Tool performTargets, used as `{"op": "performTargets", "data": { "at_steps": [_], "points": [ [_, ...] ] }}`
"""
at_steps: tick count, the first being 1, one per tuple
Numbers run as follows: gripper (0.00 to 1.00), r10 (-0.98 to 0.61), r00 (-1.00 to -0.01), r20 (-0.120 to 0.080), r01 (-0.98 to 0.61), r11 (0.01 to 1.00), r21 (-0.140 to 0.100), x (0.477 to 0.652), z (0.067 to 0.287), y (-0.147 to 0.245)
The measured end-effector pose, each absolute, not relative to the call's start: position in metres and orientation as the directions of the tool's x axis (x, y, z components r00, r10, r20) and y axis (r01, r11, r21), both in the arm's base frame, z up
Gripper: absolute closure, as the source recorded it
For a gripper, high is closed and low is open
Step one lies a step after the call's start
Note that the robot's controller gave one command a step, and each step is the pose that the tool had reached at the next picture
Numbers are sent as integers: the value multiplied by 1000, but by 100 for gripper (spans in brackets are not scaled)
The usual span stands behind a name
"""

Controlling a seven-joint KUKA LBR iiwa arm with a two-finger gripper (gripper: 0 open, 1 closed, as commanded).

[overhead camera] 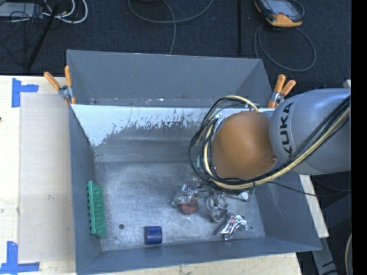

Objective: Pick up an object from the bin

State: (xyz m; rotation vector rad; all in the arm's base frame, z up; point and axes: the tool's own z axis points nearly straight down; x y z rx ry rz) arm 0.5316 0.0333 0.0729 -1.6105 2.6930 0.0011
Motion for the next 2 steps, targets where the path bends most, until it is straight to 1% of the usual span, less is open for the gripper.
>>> {"op": "performTargets", "data": {
  "at_steps": [1, 2],
  "points": [
    [100, -879, -476, 0, -879, 476, -1, 531, 74, 33],
    [100, -927, -374, -6, -927, 374, -7, 549, 249, 49]
  ]
}}
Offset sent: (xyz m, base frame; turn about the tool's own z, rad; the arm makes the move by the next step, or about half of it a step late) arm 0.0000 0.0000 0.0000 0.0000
